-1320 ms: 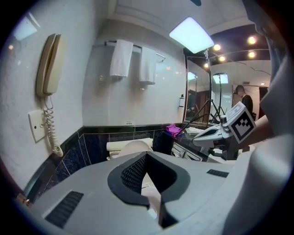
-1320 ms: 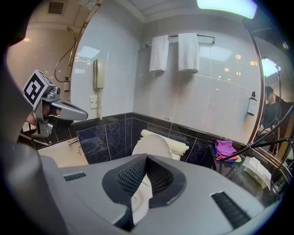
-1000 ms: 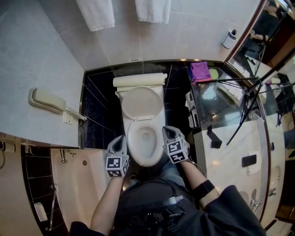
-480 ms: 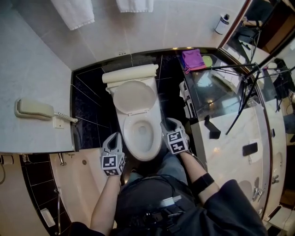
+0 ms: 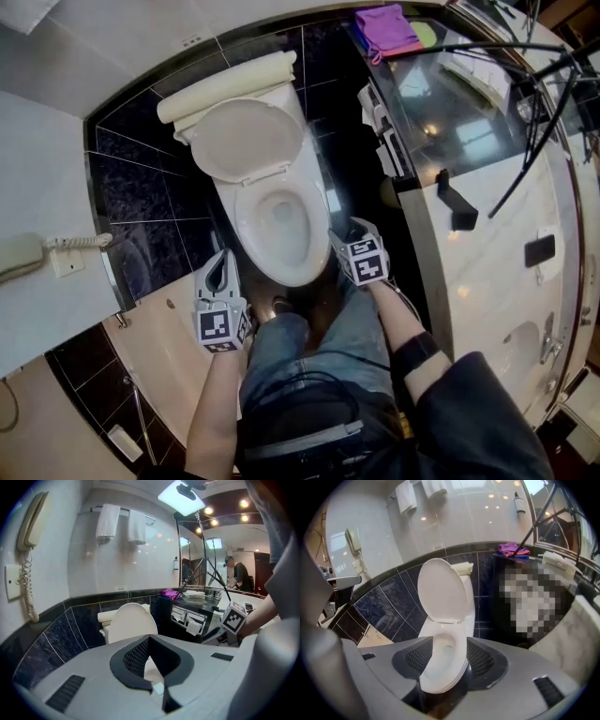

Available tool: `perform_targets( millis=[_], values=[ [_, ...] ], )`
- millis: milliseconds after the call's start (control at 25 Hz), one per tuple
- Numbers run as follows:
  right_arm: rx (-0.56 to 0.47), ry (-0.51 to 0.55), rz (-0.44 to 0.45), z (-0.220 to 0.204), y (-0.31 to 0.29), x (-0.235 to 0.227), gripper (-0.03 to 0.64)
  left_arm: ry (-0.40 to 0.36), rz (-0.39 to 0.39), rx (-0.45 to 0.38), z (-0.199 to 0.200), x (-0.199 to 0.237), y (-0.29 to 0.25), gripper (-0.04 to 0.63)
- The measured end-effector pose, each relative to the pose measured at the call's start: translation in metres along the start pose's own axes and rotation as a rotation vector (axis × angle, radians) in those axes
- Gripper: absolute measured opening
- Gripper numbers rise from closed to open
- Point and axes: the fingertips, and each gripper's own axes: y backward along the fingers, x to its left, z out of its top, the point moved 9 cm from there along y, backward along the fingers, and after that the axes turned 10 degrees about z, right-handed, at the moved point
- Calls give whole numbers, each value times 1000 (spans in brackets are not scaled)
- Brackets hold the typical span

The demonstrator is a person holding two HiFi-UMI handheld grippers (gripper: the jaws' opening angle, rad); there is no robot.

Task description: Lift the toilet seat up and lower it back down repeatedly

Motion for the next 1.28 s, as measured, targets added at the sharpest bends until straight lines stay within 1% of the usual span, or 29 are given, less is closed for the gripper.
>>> perform_targets(
  millis=[80, 160, 360, 520, 640, 800, 920, 1040, 1280],
  values=[
    [32, -52, 10, -35, -26, -9, 249, 2, -7, 18, -23, -2, -9, -2],
    [50, -126, 27, -65, -48, -15, 249, 3, -14, 39, -47, -4, -17, -2],
    [70, -294, 54, -136, -105, -31, 247, 1, -25, 76, -101, -9, -37, -2],
    [61, -435, 69, -180, -136, -45, 247, -9, -35, 99, -134, -15, -52, -2],
    [56, -502, 90, -208, -155, -51, 245, -11, -38, 109, -150, -17, -58, -2],
    [46, -581, 122, -238, -177, -53, 212, -16, -34, 123, -167, -19, -60, -2],
    [36, -634, 130, -254, -193, -60, 201, -15, -29, 132, -177, -19, -61, -2],
    [3, -694, 149, -261, -204, -62, 189, -19, -25, 147, -187, -17, -62, -2],
    [-49, -772, 216, -265, -207, -68, 170, -2, -23, 178, -205, -24, -68, -2]
  ],
)
